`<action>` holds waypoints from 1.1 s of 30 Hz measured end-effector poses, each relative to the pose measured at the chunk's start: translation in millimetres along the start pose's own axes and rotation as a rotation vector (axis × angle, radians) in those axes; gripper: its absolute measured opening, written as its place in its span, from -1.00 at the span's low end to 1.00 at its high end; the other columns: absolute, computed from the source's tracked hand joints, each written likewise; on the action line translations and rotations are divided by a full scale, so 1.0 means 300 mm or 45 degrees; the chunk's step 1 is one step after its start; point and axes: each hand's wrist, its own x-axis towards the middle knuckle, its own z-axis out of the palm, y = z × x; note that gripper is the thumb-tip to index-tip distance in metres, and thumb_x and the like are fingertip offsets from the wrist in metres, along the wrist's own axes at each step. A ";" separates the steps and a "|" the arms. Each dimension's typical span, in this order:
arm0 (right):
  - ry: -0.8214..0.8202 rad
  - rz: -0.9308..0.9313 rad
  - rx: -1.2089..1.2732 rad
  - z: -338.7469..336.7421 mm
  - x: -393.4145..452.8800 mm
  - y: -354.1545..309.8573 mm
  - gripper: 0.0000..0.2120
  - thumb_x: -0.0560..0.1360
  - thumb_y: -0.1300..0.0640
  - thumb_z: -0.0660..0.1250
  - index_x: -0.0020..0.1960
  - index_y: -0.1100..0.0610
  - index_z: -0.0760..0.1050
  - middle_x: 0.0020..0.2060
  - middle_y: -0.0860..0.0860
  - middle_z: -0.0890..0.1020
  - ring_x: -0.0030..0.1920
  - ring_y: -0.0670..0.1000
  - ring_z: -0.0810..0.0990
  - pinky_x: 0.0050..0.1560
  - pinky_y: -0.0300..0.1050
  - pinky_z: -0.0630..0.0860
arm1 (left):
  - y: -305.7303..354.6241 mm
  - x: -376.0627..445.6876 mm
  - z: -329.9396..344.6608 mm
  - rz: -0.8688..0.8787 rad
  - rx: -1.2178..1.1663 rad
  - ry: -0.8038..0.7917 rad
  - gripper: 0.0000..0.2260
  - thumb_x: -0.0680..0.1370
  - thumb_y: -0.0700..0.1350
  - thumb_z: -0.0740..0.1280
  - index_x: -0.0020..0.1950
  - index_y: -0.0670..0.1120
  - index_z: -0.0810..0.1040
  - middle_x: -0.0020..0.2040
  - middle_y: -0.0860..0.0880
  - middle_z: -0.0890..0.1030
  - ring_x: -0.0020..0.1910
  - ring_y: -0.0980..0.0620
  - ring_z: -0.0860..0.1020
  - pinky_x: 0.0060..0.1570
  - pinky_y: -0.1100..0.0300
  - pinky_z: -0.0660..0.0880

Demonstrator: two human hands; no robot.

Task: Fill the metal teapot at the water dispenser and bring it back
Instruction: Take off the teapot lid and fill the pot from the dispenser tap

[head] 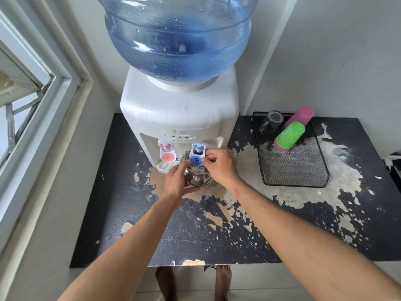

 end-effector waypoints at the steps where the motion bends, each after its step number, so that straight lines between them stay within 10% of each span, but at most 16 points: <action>1: -0.007 0.008 0.017 -0.002 -0.003 -0.005 -0.88 0.51 0.07 0.49 0.05 0.02 0.73 -0.13 -0.11 0.77 0.14 0.11 0.62 0.26 0.04 0.34 | 0.002 0.000 0.000 0.003 0.005 -0.005 -0.50 0.49 0.17 0.44 0.29 -0.14 0.56 -0.31 0.01 0.73 -0.15 -0.11 0.76 -0.16 -0.05 0.70; 6: -0.032 0.037 0.133 -0.019 -0.017 -0.021 -0.88 0.50 0.17 0.48 0.03 0.07 0.73 -0.12 -0.11 0.76 -0.11 -0.17 0.67 0.27 0.02 0.44 | 0.001 0.000 -0.010 0.025 0.020 -0.011 -0.50 0.49 0.16 0.45 0.30 -0.12 0.57 -0.22 -0.07 0.72 -0.12 -0.15 0.76 -0.16 -0.06 0.70; 10: -0.059 -0.003 0.135 -0.026 -0.019 -0.021 -0.85 0.50 0.22 0.48 0.06 0.13 0.72 -0.14 -0.07 0.76 -0.35 -0.43 0.56 -0.16 -0.49 0.48 | 0.004 0.001 -0.017 0.035 0.035 -0.021 -0.52 0.51 0.14 0.45 0.32 -0.12 0.57 -0.18 -0.10 0.73 -0.11 -0.16 0.76 -0.14 -0.06 0.69; 16: -0.061 0.021 0.147 -0.042 -0.026 -0.021 -0.89 0.50 0.24 0.40 -0.10 0.12 0.71 -0.25 0.04 0.73 -0.16 0.12 0.71 -0.05 0.00 0.63 | 0.008 0.003 -0.026 0.023 0.044 -0.030 -0.52 0.53 0.09 0.43 0.36 -0.13 0.53 -0.02 -0.20 0.72 -0.12 -0.16 0.74 -0.15 -0.06 0.69; 24: 0.052 -0.019 0.300 -0.069 -0.018 0.010 -0.81 0.61 0.24 0.27 -0.01 0.18 0.67 -0.29 -0.08 0.62 -0.42 -0.24 0.51 -0.49 -0.40 0.34 | 0.006 0.007 -0.014 -0.001 0.026 0.001 -0.55 0.54 0.11 0.41 0.30 -0.16 0.55 -0.18 -0.10 0.71 -0.08 -0.16 0.75 -0.10 -0.13 0.71; 33: 0.172 -0.054 0.407 -0.095 -0.033 -0.002 -0.76 0.64 0.16 0.29 -0.17 0.19 0.60 -0.39 -0.10 0.52 -0.43 -0.22 0.44 -0.46 -0.31 0.30 | 0.022 -0.006 0.001 -0.009 0.036 0.036 -0.58 0.55 0.13 0.41 0.27 -0.14 0.58 -0.09 -0.16 0.72 -0.06 -0.19 0.76 -0.16 -0.07 0.71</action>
